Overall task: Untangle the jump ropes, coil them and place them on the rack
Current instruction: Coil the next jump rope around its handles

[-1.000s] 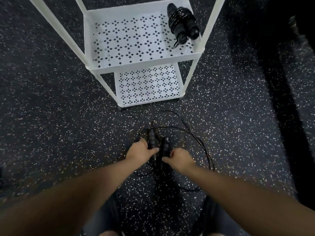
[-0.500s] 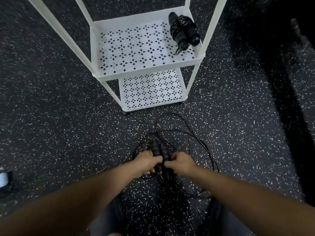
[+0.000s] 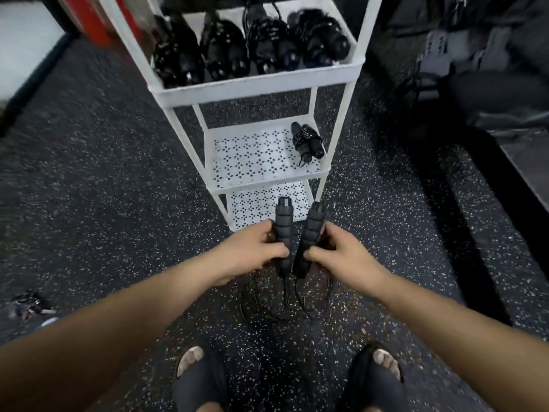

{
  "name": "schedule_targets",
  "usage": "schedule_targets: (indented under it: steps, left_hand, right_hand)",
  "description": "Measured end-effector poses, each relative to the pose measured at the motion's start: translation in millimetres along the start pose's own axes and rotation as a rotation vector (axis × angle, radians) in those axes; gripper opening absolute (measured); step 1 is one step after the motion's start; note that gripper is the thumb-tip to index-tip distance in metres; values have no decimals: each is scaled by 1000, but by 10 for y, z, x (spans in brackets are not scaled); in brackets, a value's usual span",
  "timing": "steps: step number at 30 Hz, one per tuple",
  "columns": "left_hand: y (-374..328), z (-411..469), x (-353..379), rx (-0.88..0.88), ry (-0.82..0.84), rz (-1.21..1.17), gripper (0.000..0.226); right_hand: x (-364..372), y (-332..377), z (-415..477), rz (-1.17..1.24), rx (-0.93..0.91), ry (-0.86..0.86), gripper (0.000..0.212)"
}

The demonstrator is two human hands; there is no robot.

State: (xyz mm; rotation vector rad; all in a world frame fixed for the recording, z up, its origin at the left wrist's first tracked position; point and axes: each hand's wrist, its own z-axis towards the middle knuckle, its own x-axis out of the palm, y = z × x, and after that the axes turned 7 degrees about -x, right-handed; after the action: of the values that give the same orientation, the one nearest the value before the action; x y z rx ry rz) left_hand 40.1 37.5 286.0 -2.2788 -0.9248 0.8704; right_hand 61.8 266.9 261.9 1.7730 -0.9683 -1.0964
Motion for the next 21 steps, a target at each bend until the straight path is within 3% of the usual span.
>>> schedule_targets:
  steps: [6, 8, 13, 21]
  left_hand:
    - [-664, -847, -403, 134, -140, -12, 40]
    - [-855, -1145, -490, 184, -152, -43, 31]
    - [-1308, -1820, -586, 313, -226, -101, 25]
    - [-1633, -2269, -547, 411, -367, -267, 24]
  right_hand:
    - [-369, 1025, -409, 46, -161, -123, 20]
    - [-454, 1311, -538, 57, -202, -164, 15]
    - [-523, 1966, -855, 64, -300, -219, 16]
    - [-397, 2527, -1098, 274, -367, -353, 16]
